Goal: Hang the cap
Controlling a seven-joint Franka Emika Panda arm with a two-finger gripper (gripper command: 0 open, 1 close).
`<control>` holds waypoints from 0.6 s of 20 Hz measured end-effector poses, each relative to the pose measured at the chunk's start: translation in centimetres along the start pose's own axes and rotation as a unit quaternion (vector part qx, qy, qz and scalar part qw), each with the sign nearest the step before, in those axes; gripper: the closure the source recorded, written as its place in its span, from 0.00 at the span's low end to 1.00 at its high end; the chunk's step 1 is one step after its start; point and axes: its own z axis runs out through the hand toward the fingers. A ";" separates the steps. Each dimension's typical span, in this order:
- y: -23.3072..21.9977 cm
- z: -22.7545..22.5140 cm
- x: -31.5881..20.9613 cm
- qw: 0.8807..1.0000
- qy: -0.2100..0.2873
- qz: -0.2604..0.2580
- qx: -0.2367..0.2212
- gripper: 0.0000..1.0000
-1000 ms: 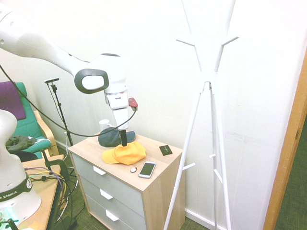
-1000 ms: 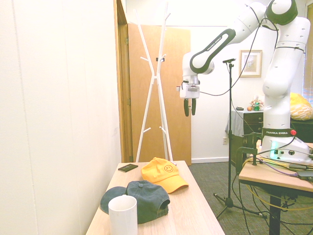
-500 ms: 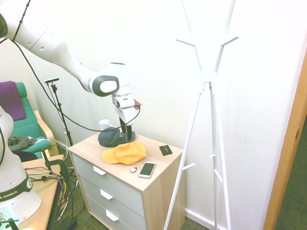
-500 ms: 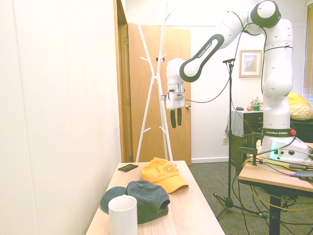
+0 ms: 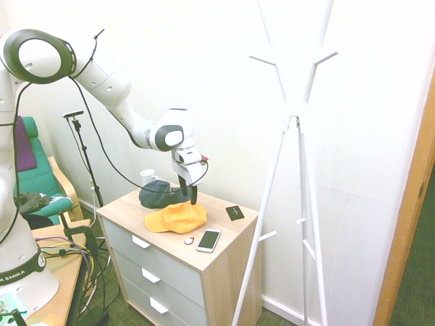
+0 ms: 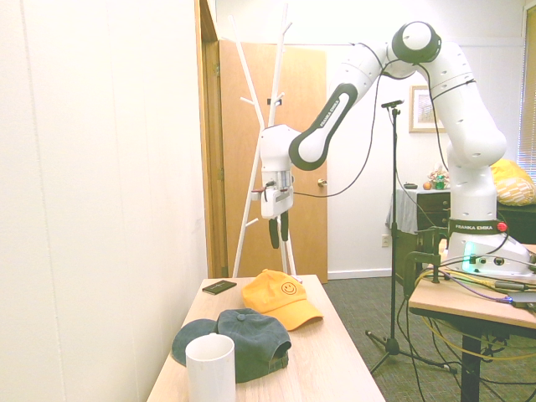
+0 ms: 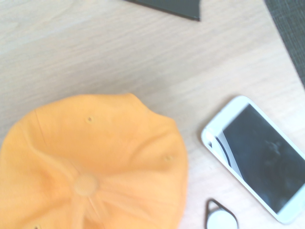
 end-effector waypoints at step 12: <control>-6.0 3.5 -1.6 0.999 0.000 -0.032 0.014 0.00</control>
